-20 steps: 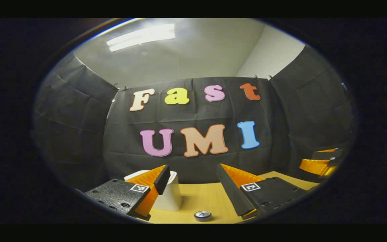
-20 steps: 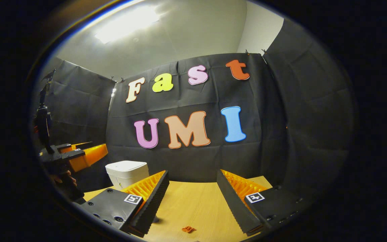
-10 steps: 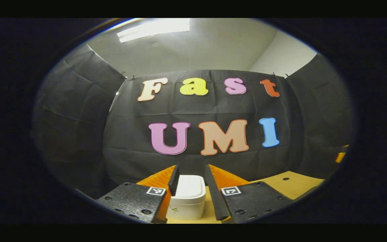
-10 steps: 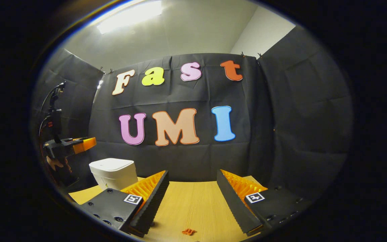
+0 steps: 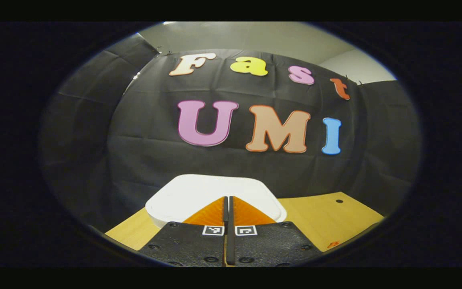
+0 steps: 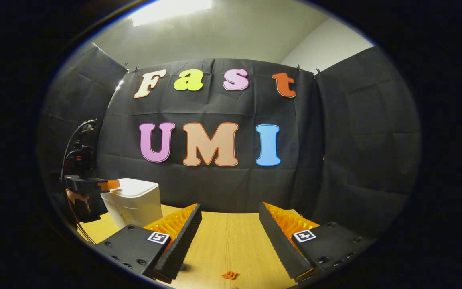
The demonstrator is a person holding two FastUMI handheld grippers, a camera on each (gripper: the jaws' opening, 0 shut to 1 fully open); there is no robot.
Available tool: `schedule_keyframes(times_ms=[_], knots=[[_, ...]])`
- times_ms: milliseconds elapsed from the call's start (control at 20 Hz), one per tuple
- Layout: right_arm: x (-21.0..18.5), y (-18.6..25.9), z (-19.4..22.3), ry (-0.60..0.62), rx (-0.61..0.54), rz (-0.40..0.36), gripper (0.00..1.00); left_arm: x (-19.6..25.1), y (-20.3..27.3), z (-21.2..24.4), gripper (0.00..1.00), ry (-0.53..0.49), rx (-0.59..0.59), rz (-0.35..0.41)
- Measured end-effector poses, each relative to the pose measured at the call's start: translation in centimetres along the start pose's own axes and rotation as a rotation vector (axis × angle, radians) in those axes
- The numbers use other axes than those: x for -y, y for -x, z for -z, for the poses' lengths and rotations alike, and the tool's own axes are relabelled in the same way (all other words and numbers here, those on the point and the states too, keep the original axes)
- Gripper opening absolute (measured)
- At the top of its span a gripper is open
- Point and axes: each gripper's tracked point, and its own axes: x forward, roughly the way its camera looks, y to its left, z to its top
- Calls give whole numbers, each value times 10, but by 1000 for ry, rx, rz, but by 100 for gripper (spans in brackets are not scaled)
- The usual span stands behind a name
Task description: Press the lid of the desktop garbage bin to open it, pick up the crumpled paper on the desktop and throw it into the bin, then pick up the pop can on the desktop and drop it into the bin, and finally close the garbage bin lid.
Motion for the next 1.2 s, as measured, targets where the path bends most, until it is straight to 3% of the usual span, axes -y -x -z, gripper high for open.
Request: schedule_keyframes(times_ms=[150, 250, 400, 600, 750, 800, 1200], knots=[[-9, 3, 2, 13, -2, 12, 95, 2, -1, 1, 0, 6, -7, 2], [-13, 6, -1, 0, 10, 6, 94, 4, 0, -6, 0, -48, 27, 24], [-7, 11, -13, 7, 45, 1, 97, 6, 7, -49, 0, -116, 150, -2], [7, 16, -27, -13, 80, -8, 95, 41, 30, -100, 70, -206, 300, 11], [25, 20, -35, -19, 109, -11, 97, 72, 53, -115, 76, -238, 343, 44], [35, 22, -34, -31, 111, -18, 95, 86, 67, -112, 89, -235, 346, 55], [74, 17, -3, -78, 56, -98, 95, 161, 145, -51, 93, -176, 308, 89]])
